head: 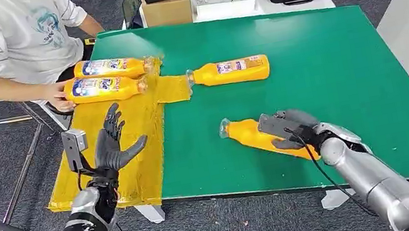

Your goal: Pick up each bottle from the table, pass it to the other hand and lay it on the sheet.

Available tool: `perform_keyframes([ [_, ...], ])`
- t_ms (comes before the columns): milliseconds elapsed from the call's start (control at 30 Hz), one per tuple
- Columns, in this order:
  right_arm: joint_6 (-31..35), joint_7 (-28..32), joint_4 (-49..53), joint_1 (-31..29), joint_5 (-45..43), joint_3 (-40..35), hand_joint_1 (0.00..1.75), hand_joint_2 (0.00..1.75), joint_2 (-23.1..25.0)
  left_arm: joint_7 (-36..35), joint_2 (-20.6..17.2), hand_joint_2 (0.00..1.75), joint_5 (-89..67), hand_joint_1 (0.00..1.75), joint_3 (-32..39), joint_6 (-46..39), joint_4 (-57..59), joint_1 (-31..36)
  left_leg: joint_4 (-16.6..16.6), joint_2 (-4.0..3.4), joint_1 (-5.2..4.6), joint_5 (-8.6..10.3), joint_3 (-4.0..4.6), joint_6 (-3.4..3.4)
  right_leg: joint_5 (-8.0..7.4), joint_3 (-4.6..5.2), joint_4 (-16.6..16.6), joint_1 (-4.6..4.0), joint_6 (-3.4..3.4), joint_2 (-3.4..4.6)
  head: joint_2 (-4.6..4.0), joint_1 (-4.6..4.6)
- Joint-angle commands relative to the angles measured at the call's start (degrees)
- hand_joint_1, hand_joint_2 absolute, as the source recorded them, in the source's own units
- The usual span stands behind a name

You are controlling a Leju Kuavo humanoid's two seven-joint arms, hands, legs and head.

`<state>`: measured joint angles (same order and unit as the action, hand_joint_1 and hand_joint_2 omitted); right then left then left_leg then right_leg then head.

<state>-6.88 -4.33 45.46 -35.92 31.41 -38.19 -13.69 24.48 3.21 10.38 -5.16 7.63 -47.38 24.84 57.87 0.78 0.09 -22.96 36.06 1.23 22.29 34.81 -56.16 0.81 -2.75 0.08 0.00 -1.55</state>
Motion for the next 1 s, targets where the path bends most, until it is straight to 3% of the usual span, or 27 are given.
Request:
perform_keyframes([
  [33, 9.46, 0.38, 7.2, 5.23, -1.26, 7.79, 1.75, 1.75, 6.49, -1.21, -0.74, 1.75, 0.45, 0.0, 1.3, -1.74, -3.26, -1.66, -0.02, -0.26, 0.04, -0.17, -0.2, -0.11, 0.1, -0.11, 0.0, -0.06, 0.16, 0.18, 0.0, -0.02],
  [200, 13.79, 6.83, 17.27, 11.82, -8.03, 14.64, 1.75, 1.75, 11.09, -1.07, 0.36, 1.75, -0.72, 0.0, -0.59, -4.46, -3.37, -1.15, -0.02, -0.07, 0.05, -0.06, 0.12, -0.06, 0.05, 0.14, 0.0, -0.05, 0.09, 0.04, 0.0, 0.02],
  [367, 17.19, 11.34, 20.38, 13.84, -9.14, 13.7, 1.75, 1.75, 14.6, -1.65, 1.54, 1.75, -0.83, 0.0, -3.14, -4.78, -1.95, 0.33, 0.02, 0.01, 0.06, -0.16, 0.08, -0.09, 0.19, 0.11, -0.06, -0.06, 0.15, -0.03, 0.0, 0.0],
  [600, 18.77, 8.16, 15.98, 11.16, -5.16, 10.16, 1.73, 1.75, 15.0, -1.75, 1.42, 1.75, -0.69, 0.0, -5.0, -4.85, -1.47, 0.61, 0.04, 0.01, 0.05, -0.1, 0.23, -0.08, 0.13, 0.26, -0.06, -0.04, 0.13, -0.04, -0.02, 0.02],
  [633, 20.11, 5.33, 15.41, 11.01, -2.03, 9.52, 0.02, 1.75, 14.33, -2.11, 1.31, 1.75, -0.47, 0.0, -4.71, -5.08, -2.35, -0.08, -0.01, 0.0, 0.03, -0.07, 0.25, -0.07, 0.09, 0.3, -0.03, -0.02, 0.11, -0.01, 0.0, 0.02],
  [767, 21.91, 2.53, 16.73, 12.54, 1.41, 10.4, 0.0, 1.75, 13.32, -2.66, 0.84, 1.75, -0.21, 0.0, -3.73, -5.43, -3.75, -1.53, -0.04, 0.0, 0.02, -0.07, 0.25, -0.06, 0.08, 0.28, 0.01, -0.02, 0.09, 0.0, 0.0, 0.0],
  [800, 22.74, 2.15, 17.12, 13.16, 2.22, 10.76, 0.0, 0.0, 12.86, -2.58, 0.68, 1.75, -0.25, 0.0, -3.57, -5.43, -3.89, -1.75, -0.02, -0.02, 0.04, -0.13, 0.17, -0.07, 0.13, 0.19, 0.01, -0.04, 0.12, 0.0, 0.0, 0.02],
  [1000, 24.97, -1.73, 19.35, 15.52, 9.09, 12.83, 0.0, 0.0, 11.97, -3.12, 0.95, 1.75, -0.2, 0.0, -2.23, -5.6, -5.09, -2.89, -0.02, 0.04, 0.04, -0.14, 0.18, -0.07, 0.16, 0.18, 0.0, -0.04, 0.11, -0.05, 0.0, 0.02],
])
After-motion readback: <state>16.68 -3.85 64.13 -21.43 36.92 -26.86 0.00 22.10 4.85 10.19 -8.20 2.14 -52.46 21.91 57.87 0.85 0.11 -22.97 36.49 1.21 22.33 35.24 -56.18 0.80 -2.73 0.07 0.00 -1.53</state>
